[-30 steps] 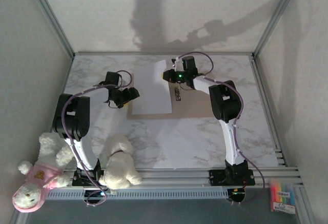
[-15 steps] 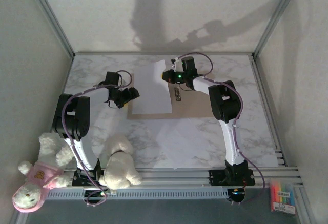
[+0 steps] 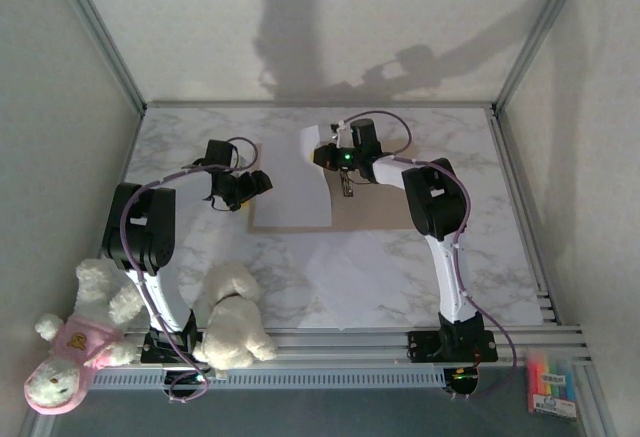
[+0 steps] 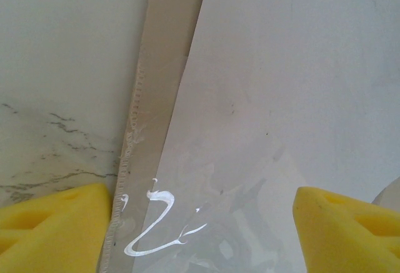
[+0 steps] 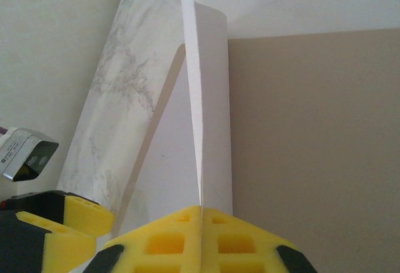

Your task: Put the files into the folder

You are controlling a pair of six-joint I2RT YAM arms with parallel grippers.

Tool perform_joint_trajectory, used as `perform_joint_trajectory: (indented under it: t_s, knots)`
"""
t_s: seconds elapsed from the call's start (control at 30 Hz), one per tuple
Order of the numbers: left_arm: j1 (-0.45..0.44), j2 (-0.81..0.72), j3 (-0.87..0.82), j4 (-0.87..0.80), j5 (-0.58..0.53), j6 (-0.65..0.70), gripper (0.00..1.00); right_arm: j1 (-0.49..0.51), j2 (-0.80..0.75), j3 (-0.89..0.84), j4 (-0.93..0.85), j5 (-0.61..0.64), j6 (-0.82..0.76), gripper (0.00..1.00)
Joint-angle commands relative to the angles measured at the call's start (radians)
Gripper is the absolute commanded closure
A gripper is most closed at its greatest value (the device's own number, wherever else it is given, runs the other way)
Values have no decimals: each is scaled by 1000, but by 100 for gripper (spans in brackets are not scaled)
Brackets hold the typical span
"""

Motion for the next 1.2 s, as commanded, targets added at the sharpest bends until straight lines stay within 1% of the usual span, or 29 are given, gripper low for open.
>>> perform_joint_trajectory:
  t_s: [0.0,0.23,0.43,0.67,0.8,1.03,1.17]
  knots:
    - [-1,5,-34,-67,9,-13,23,9,-9,-16,24,-25,-2,98]
    - [-1,5,-34,-65,8,-14,23,17,-3,-23,37,-37,-2,98]
    - [-1,8,-35,-63,8,-14,23,23,8,-16,45,-73,-10,98]
    - [-2,12,-34,-64,7,-15,23,23,23,18,7,-90,-40,98]
    - [-1,8,-34,-65,6,-14,23,23,17,37,-48,-77,-83,97]
    - [0,5,-38,-67,5,-13,23,16,-14,71,-160,3,-174,97]
    - [-1,3,-37,-67,5,-12,23,13,-17,105,-216,27,-220,97]
